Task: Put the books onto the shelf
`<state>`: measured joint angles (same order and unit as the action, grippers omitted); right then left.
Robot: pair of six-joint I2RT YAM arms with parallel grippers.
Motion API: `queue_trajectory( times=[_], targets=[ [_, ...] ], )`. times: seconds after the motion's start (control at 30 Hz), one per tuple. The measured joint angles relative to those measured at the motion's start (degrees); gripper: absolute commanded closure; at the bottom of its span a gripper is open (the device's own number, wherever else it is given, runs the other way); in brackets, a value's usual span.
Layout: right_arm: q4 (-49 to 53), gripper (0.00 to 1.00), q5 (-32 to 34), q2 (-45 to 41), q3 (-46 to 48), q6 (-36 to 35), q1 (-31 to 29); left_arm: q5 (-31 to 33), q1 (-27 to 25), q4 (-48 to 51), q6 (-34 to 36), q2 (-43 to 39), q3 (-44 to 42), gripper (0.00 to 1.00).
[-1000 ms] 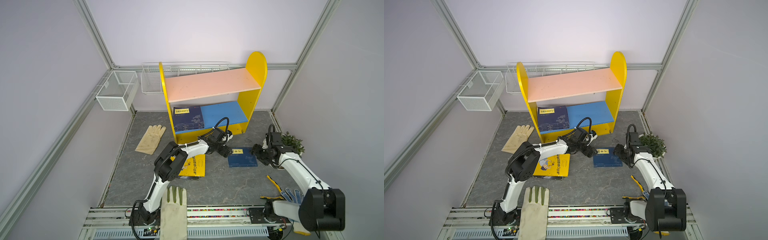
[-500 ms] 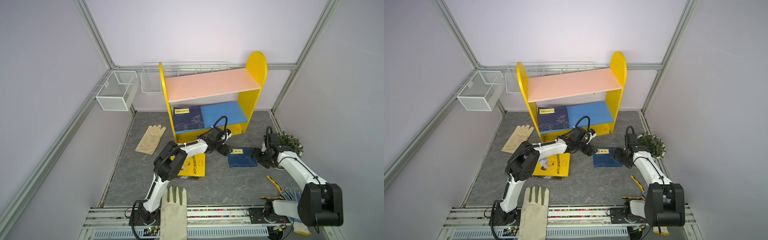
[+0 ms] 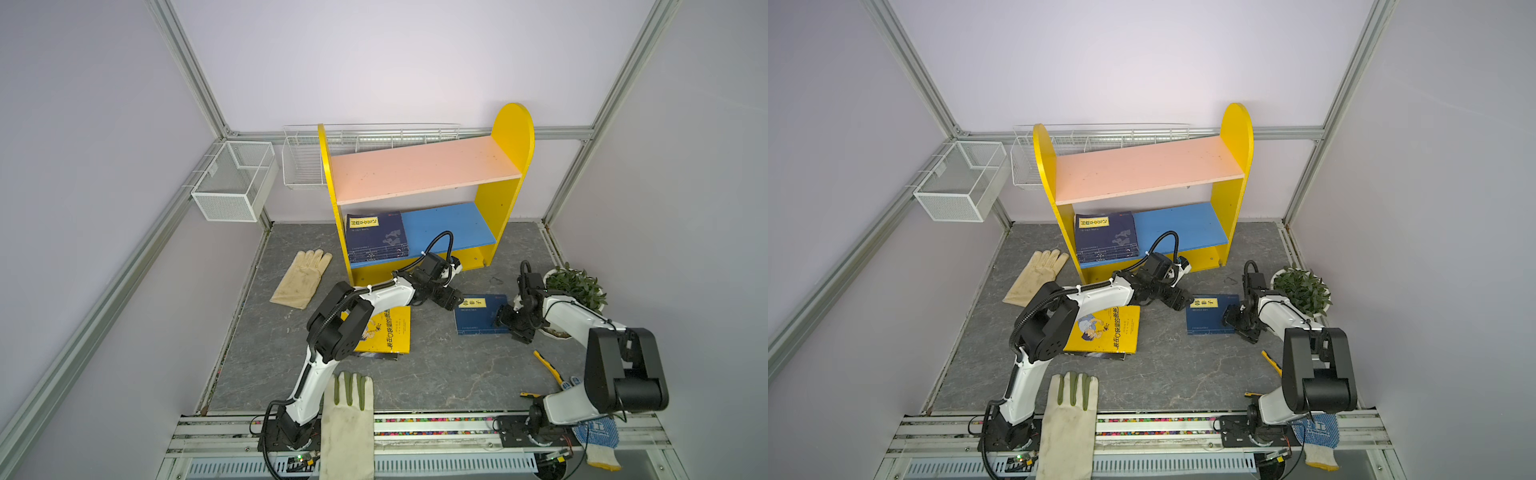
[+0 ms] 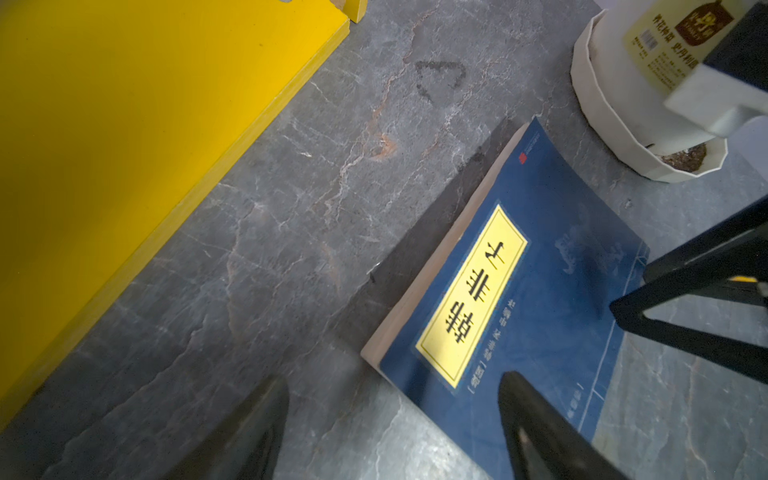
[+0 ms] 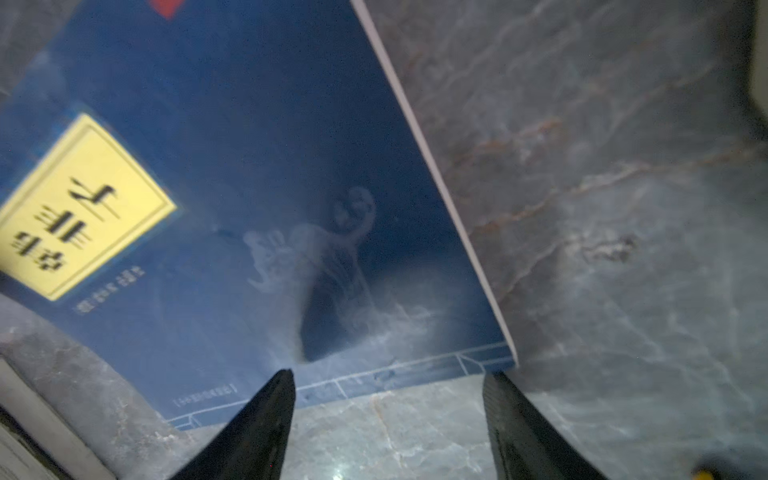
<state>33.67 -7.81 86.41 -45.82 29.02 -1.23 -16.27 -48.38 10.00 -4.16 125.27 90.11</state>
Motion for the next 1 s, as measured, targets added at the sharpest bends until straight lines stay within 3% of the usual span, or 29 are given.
queue_trajectory(
  times=[0.37, 0.67, 0.87, 1.0],
  targets=[
    [-13.42, 0.27, -8.37, 9.42, -6.88, 2.47, -1.73, 5.14, 1.95, -1.27, -4.04, 0.02, -1.62, 0.20],
    [-20.20, 0.27, -9.53, 13.62, -9.64, 4.52, -7.52, 7.85, 2.25, -1.16, -4.83, 0.59, -2.21, 0.22],
    [-21.59, 0.27, -12.02, 14.29, -9.64, 5.70, -6.84, 5.79, 2.25, -1.07, -4.26, 1.60, -1.77, 0.29],
    [-25.22, 0.27, -15.37, 15.52, -9.60, 6.99, -6.51, 4.11, 2.12, -0.20, -3.65, 2.45, -0.50, 0.40]
  ],
)
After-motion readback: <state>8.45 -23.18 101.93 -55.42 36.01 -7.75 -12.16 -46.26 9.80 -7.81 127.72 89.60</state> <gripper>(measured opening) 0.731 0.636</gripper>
